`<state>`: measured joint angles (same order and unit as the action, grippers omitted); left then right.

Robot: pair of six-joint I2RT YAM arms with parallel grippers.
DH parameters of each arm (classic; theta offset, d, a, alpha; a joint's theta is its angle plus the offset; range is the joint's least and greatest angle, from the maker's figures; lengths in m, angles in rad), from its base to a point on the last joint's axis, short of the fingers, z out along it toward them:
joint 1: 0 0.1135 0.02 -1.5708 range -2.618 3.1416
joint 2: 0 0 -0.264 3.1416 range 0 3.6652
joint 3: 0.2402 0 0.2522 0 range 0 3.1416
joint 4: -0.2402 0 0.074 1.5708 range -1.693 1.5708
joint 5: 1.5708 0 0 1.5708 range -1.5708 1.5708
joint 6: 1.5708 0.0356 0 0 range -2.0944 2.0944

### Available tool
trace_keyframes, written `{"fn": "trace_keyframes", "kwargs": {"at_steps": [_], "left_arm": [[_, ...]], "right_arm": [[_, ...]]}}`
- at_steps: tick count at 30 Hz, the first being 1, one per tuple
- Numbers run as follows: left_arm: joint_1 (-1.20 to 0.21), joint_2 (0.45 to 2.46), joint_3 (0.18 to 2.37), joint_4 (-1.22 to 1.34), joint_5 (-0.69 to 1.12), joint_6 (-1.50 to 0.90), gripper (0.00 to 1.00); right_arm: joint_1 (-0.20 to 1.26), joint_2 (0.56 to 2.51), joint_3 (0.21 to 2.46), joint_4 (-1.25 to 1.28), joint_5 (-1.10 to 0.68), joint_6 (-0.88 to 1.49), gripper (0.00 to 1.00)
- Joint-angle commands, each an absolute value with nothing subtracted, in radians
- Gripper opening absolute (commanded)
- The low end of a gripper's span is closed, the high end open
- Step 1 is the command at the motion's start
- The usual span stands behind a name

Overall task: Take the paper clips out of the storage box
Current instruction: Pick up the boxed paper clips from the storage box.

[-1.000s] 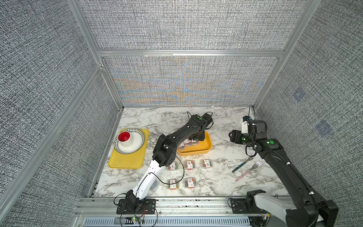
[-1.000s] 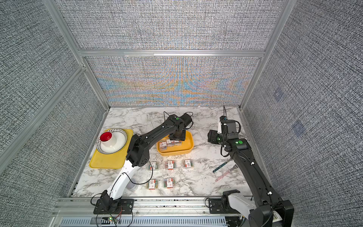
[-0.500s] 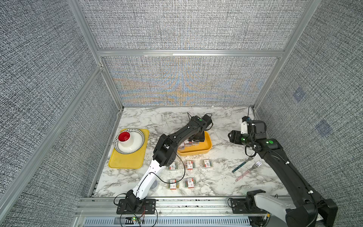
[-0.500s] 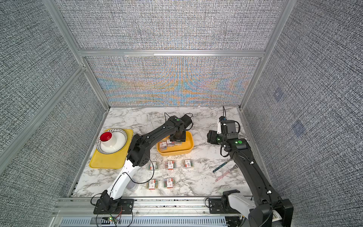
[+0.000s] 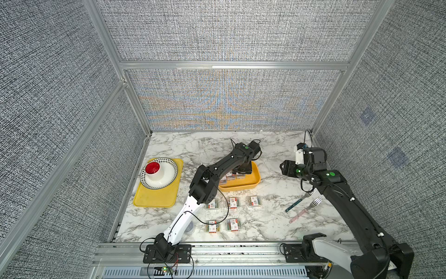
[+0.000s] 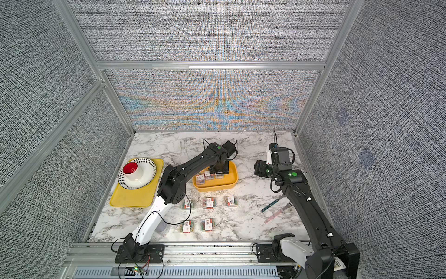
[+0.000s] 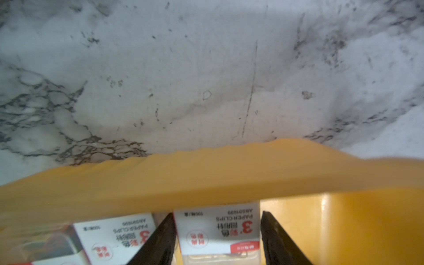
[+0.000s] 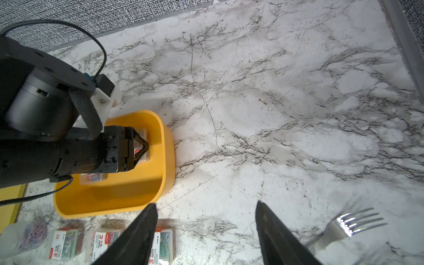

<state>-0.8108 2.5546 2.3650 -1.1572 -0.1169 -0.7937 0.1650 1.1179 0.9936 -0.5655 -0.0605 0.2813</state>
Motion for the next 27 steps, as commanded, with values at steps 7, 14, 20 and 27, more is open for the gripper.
{"fn": "trace_keyframes", "kwargs": {"at_steps": [7, 14, 20, 27], "left_arm": [[-0.808, 2.578, 2.365, -1.155, -0.1, -0.789, 0.6], [-0.808, 2.558, 2.363, -1.157, -0.107, -0.775, 0.58], [-0.811, 2.473, 2.356, -1.157, -0.134, -0.742, 0.51], [-0.842, 2.252, 2.357, -1.163, -0.188, -0.624, 0.5]], "right_arm": [[0.166, 1.126, 0.99, -0.543, -0.067, 0.284, 0.71], [0.166, 1.137, 1.001, -0.542, -0.076, 0.284, 0.71], [0.166, 1.143, 1.021, -0.551, -0.081, 0.284, 0.71], [0.166, 1.136, 1.068, -0.584, -0.081, 0.285, 0.7]]}}
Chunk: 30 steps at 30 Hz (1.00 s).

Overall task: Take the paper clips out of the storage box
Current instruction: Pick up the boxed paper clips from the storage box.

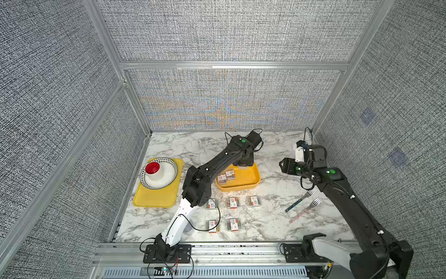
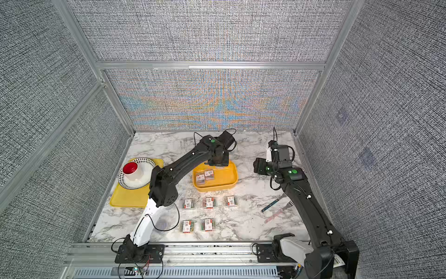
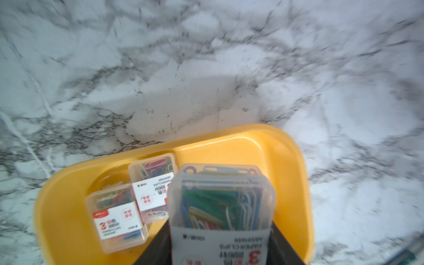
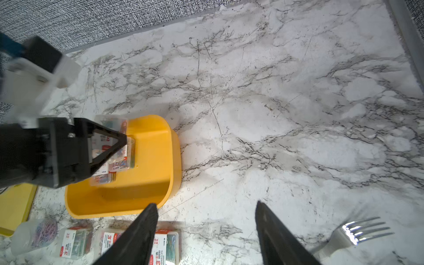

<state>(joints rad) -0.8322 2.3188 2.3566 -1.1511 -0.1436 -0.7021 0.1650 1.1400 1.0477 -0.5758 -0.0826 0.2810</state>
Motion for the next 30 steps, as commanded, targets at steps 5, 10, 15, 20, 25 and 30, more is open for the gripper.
{"fn": "trace_keyframes", "kwargs": {"at_steps": [5, 10, 15, 20, 25, 30], "left_arm": [[-0.868, 2.08, 2.266, -1.149, -0.143, -0.489, 0.48], [-0.926, 1.905, 2.039, -1.029, 0.049, -0.309, 0.47], [-0.989, 1.781, 1.808, -0.931, 0.152, -0.213, 0.44], [-1.086, 1.767, 1.685, -0.948, 0.209, -0.11, 0.43], [-1.198, 1.821, 1.631, -0.991, 0.242, -0.029, 0.42], [-1.282, 1.889, 1.622, -1.059, 0.182, 0.056, 0.42]], "right_arm": [[0.166, 1.117, 1.105, -0.604, -0.098, 0.303, 0.7], [0.166, 1.071, 1.109, -0.609, -0.106, 0.329, 0.71], [0.164, 1.035, 1.119, -0.63, -0.074, 0.334, 0.71], [0.149, 1.019, 1.174, -0.674, -0.044, 0.295, 0.71], [0.089, 0.996, 1.252, -0.704, -0.056, 0.281, 0.71], [0.031, 0.963, 1.28, -0.702, -0.071, 0.285, 0.71]]}}
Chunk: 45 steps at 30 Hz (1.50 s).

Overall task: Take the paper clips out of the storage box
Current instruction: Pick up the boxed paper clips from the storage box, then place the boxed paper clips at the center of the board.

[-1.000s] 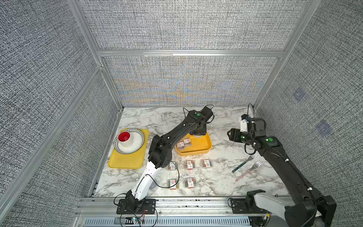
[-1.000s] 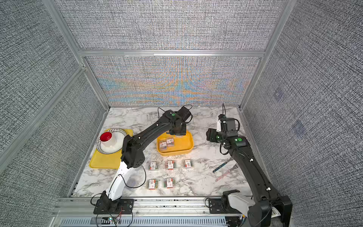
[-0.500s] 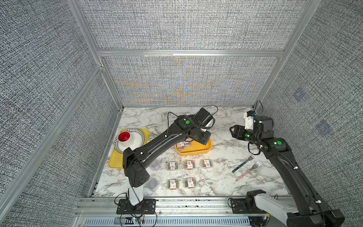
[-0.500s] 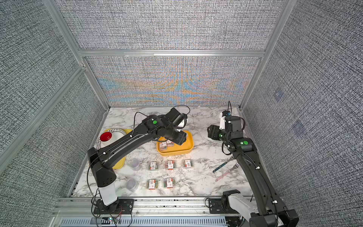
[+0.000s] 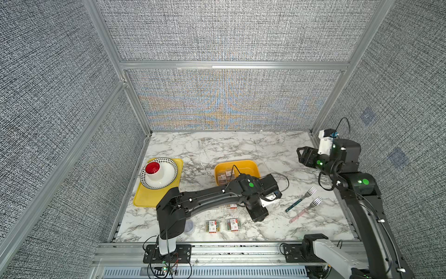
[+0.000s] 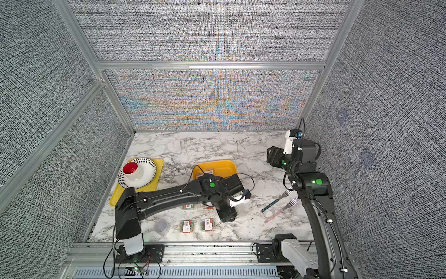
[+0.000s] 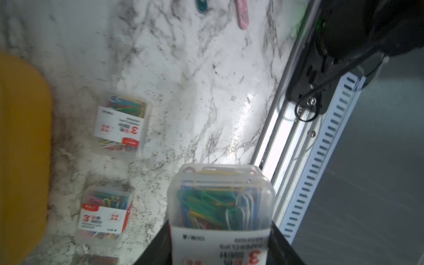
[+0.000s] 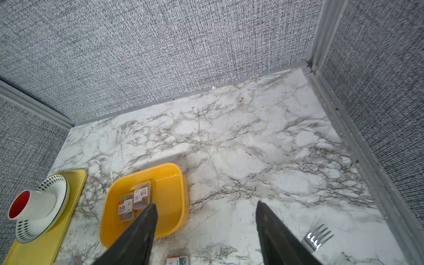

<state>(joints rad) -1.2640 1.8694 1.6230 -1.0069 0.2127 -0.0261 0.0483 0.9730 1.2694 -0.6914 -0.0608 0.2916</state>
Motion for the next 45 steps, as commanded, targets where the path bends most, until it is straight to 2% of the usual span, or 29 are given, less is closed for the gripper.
{"fn": "trace_keyframes", "kwargs": {"at_steps": [1, 10, 18, 29, 45], "left_arm": [[-1.292, 1.899, 1.617, -1.063, 0.173, 0.074, 0.42], [-1.367, 1.967, 1.615, -1.035, 0.044, 0.197, 0.41], [-1.383, 2.033, 1.654, -0.989, -0.033, 0.197, 0.4], [-1.374, 2.137, 1.722, -1.001, -0.063, 0.118, 0.42], [-1.335, 2.132, 1.659, -0.931, -0.025, 0.068, 0.44]], "right_arm": [[0.022, 0.959, 1.282, -0.701, -0.072, 0.285, 0.71], [-0.015, 0.95, 1.285, -0.709, -0.087, 0.269, 0.71], [-0.029, 0.95, 1.285, -0.71, -0.09, 0.259, 0.71], [-0.031, 0.96, 1.279, -0.706, -0.101, 0.258, 0.71], [-0.034, 0.964, 1.265, -0.697, -0.113, 0.261, 0.71]]}}
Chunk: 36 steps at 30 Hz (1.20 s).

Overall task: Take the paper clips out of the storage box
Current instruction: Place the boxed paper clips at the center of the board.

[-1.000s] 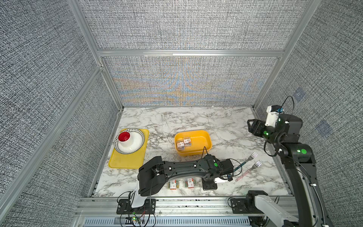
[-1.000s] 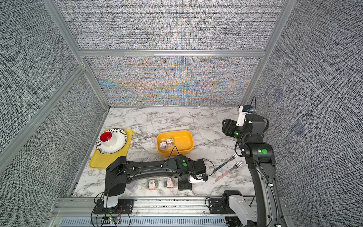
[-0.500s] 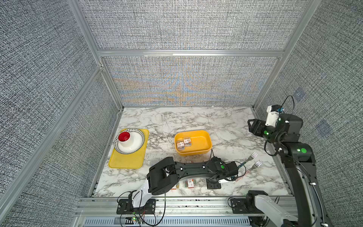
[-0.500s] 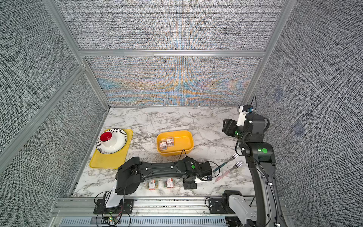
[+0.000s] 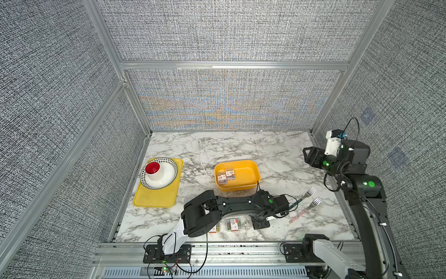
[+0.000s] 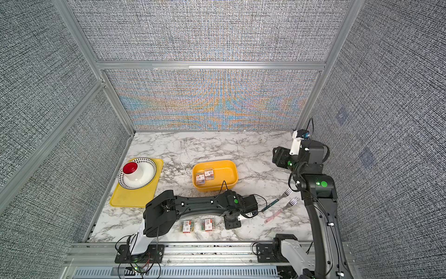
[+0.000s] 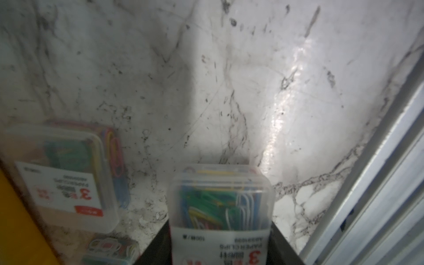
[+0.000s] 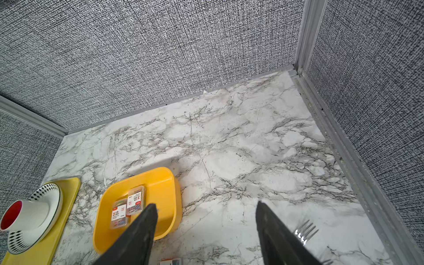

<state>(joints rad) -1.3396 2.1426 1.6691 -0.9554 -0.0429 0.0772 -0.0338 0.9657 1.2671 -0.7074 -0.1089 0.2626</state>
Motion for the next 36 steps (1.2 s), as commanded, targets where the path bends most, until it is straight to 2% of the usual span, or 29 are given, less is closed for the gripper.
{"fn": "trace_keyframes", "kwargs": {"at_steps": [1, 36], "left_arm": [[-1.335, 2.132, 1.657, -0.928, -0.019, 0.067, 0.44], [-1.335, 2.114, 1.598, -0.88, 0.039, 0.078, 0.5]], "right_arm": [[-0.035, 0.964, 1.265, -0.696, -0.114, 0.261, 0.71], [-0.041, 0.966, 1.264, -0.692, -0.13, 0.267, 0.71]]}}
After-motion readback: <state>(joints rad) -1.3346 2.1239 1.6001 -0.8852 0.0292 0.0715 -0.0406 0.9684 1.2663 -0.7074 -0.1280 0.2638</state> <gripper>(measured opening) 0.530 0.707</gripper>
